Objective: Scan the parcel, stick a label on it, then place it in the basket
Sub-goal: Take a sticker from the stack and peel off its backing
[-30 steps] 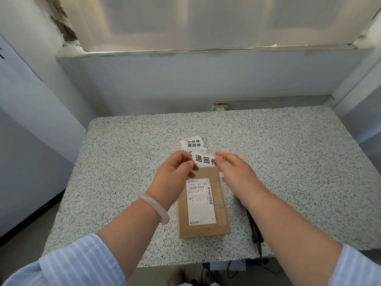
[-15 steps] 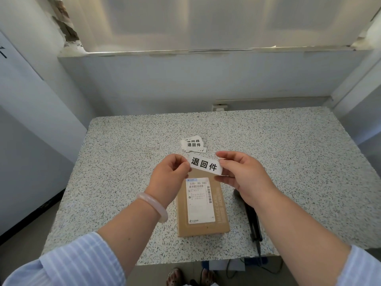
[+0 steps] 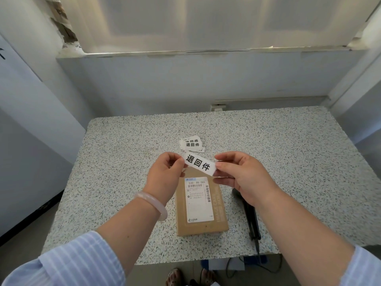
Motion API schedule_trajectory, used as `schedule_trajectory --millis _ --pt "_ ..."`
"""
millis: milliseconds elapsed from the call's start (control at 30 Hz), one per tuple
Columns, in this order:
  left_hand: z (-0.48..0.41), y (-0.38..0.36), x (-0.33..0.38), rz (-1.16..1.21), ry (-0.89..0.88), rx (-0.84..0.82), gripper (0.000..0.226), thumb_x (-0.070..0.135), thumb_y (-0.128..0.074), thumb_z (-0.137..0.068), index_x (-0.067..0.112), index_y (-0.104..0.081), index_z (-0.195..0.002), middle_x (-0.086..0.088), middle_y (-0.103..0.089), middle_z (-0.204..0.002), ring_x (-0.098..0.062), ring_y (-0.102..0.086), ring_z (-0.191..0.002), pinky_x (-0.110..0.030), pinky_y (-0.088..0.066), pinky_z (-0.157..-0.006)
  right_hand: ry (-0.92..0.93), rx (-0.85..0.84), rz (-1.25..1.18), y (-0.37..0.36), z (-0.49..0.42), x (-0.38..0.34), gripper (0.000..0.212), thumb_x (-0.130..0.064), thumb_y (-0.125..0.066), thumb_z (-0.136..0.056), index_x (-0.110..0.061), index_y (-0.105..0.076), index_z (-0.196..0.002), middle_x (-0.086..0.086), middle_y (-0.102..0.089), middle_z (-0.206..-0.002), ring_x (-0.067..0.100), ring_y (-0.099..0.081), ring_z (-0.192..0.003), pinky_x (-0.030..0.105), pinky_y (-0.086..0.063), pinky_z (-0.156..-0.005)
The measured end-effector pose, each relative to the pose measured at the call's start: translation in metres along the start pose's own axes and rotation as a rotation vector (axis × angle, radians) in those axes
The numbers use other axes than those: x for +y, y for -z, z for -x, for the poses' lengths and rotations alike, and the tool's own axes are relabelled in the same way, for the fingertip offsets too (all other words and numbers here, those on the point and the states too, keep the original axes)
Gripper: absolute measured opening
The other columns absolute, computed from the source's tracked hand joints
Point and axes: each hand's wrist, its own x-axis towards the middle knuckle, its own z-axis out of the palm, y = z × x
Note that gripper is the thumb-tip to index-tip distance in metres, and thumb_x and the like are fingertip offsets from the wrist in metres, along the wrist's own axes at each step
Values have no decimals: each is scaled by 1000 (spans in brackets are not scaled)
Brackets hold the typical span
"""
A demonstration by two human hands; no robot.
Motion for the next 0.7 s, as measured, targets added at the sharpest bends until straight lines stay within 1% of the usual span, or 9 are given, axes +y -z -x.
schedule_trajectory --millis 67,167,200,267,333,400,533,633,700 --pt "1 0 -3 -148 -104 37 21 24 -61 -89 20 -54 -108 1 -62 -107 -9 -59 -81 -21 -50 -68 36 29 52 0 1 0 13 4 -66 -85 -6 -66 -92 13 -77 -84 23 -73 -74 39 -61 -71" --pt "8 1 -6 -594 -456 180 32 41 -61 -83 28 -54 -112 11 -46 -111 -6 -43 -100 -27 -37 -92 97 81 95 -2 2 1 11 4 -68 -83 -6 -66 -88 12 -76 -80 24 -74 -73 41 -60 -73" --pt "11 0 -4 -678 -571 171 33 47 -58 -82 31 -57 -110 13 -44 -109 -5 -38 -103 -28 -32 -94 112 83 92 -3 3 1 11 3 -69 -83 -6 -66 -88 11 -76 -78 23 -73 -72 41 -61 -73" --pt "16 -4 1 -693 -712 69 36 55 -56 -80 34 -62 -108 15 -51 -108 -4 -41 -104 -29 -33 -93 135 63 74 -5 4 0 11 2 -70 -82 -6 -67 -88 10 -75 -75 24 -73 -72 41 -61 -74" --pt "19 -7 3 -626 -756 3 37 55 -57 -79 32 -67 -105 13 -64 -105 -3 -50 -102 -29 -38 -91 141 32 32 -7 5 0 11 0 -71 -82 -8 -67 -88 12 -74 -76 25 -73 -73 41 -60 -74" --pt "21 -9 6 -559 -736 -7 30 48 -63 -81 30 -70 -103 15 -70 -99 -1 -55 -97 -30 -45 -89 125 -7 -22 -8 5 0 12 1 -70 -82 -8 -66 -89 12 -75 -78 26 -73 -74 38 -59 -73" --pt "24 -9 7 -461 -715 24 23 36 -71 -79 27 -72 -100 14 -72 -91 -5 -63 -88 -36 -52 -81 95 -46 -78 -7 6 2 12 3 -66 -84 -6 -65 -91 11 -74 -80 25 -72 -76 37 -59 -73" --pt "24 -8 6 -479 -721 47 24 36 -72 -78 28 -71 -100 15 -72 -91 -6 -63 -88 -39 -52 -80 91 -62 -12 -6 8 2 5 -4 -62 -89 -4 -67 -89 14 -74 -82 26 -72 -81 43 -57 -80" --pt "23 -7 7 -532 -744 62 23 37 -72 -77 29 -71 -99 15 -72 -90 -6 -63 -86 -40 -51 -79 98 -80 57 -7 10 3 9 -8 -61 -91 -3 -69 -89 16 -74 -86 28 -72 -85 46 -56 -85"
